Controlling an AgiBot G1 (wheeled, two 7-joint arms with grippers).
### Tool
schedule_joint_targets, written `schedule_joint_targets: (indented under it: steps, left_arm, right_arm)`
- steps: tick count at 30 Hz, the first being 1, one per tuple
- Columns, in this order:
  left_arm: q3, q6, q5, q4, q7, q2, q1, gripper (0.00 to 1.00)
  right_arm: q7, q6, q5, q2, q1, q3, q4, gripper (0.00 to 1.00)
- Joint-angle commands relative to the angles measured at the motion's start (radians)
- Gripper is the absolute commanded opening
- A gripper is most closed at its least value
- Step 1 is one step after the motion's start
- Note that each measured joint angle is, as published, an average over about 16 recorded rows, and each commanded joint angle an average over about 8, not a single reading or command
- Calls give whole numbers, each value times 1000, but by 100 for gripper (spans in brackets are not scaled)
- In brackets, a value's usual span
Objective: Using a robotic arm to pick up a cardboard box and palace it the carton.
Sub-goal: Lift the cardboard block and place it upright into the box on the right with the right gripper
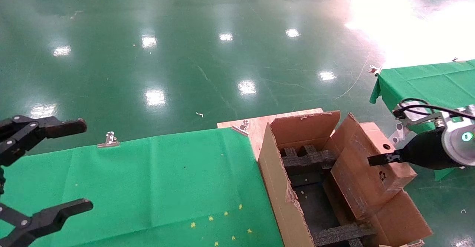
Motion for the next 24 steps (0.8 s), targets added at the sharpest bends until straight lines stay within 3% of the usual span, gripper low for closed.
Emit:
schedule_joint_targets:
  steps: [1,13,24]
  left_arm:
    - [0,0,0,0,0,0,0,100]
    - [0,0,0,0,0,0,0,100]
    - [0,0,0,0,0,0,0,100]
  right_arm:
    - [11,18,-5,-7,-17,-5,0,0]
    - [156,155,-113,-56,-140,-43,-3,0]
    - [230,203,-142,-96,-216,-61,-4,0]
